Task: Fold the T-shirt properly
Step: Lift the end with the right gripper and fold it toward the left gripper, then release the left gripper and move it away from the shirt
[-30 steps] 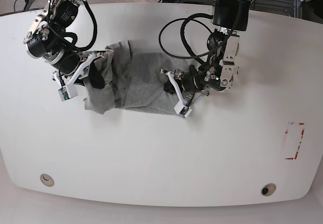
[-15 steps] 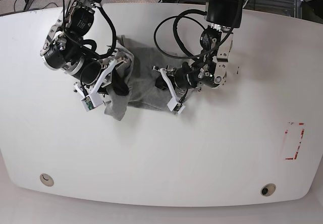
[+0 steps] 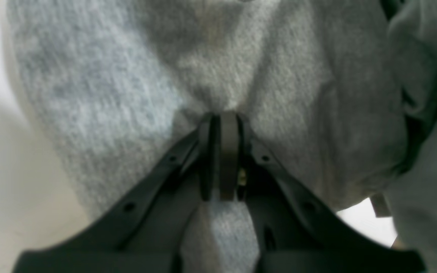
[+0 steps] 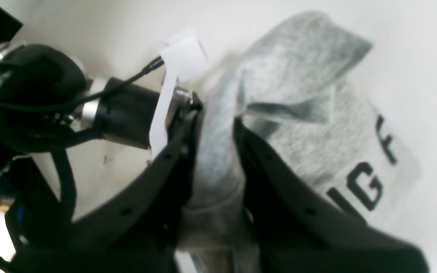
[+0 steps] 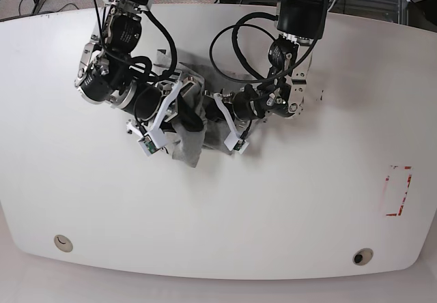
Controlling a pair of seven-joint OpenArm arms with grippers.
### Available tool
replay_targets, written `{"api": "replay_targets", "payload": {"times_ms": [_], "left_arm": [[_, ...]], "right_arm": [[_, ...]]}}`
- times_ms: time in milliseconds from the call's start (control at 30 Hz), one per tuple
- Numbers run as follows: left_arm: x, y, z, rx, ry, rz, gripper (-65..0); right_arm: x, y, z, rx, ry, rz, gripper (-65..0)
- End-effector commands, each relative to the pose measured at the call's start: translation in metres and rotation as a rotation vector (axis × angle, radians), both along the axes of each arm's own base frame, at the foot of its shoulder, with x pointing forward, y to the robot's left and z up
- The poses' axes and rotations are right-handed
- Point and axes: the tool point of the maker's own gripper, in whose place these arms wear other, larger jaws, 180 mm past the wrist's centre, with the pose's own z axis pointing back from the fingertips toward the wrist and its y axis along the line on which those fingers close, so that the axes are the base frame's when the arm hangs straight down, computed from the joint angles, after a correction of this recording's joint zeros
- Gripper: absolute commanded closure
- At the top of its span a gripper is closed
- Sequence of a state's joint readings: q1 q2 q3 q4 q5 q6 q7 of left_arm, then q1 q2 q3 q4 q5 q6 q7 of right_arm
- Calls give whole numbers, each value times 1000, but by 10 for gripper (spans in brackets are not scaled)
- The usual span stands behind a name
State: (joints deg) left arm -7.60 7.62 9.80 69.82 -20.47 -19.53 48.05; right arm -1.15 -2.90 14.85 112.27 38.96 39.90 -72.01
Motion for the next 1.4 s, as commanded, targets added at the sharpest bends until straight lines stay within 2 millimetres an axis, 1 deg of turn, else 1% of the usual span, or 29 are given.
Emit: {"api": "replay_targets", "payload": {"times_ms": [0, 67, 133, 167, 300, 333, 367, 400, 467, 500, 533, 633, 733, 867, 900, 1000, 1033, 1133, 1300, 1367], "left_arm": [[-37, 24, -40, 188, 147, -61, -29], [-37, 24, -40, 188, 147, -61, -31], [-37, 24, -39, 186, 148, -61, -31], [-37, 24, -39, 186, 148, -61, -31], [-34, 24, -38, 186, 141, -60, -32], [-34, 24, -38, 186, 141, -60, -33], [-34, 24, -38, 184, 141, -60, -44], [-34, 23, -37, 180, 141, -59, -60], [-34, 19, -35, 151, 146, -54, -110], [-34, 17, -33, 133, 149, -50, -131], [-33, 15, -31, 111, 152, -45, -161], [-25, 14, -20, 56, 139, -13, -229], [-14, 16, -6, 18, 105, 16, -268], [-4, 19, 10, -13, 66, 43, -292], [0, 20, 16, -25, 49, 50, -297], [4, 24, 26, -36, 34, 58, -297], [5, 27, 28, -34, 31, 62, -296], [14, 50, 41, -25, -3, 100, -294], [25, 77, 71, -39, -112, 103, -294], [26, 96, 81, -18, -161, 81, -294]], "right_arm": [[4, 6, 9, 10, -37, 12, -16], [4, 7, 7, -6, -35, 15, -43], [4, 11, 7, -6, -40, 23, -97], [4, 12, 7, -8, -42, 26, -127], [5, 12, 7, -10, -46, 22, -281], [5, 12, 7, -9, -47, 22, -309], [5, 12, 7, -9, -47, 22, -350], [5, 11, 7, -11, -48, 22, -376], [6, 10, 7, -17, -50, 22, -420], [6, 10, 7, -17, -50, 22, -431], [6, 9, 7, -19, -51, 22, -439], [6, 8, 8, -22, -53, 22, -436], [5, 5, 7, -32, -52, 25, -436], [5, 3, 6, -38, -51, 25, -436], [5, 2, 5, -42, -51, 26, -436], [5, -1, 5, -52, -53, 23, -436], [5, -2, 5, -57, -53, 24, -436], [7, -9, 5, -70, -55, 12, -436], [12, -16, 8, -72, -66, -8, -438], [15, -15, 11, -73, -76, -6, -438]]}}
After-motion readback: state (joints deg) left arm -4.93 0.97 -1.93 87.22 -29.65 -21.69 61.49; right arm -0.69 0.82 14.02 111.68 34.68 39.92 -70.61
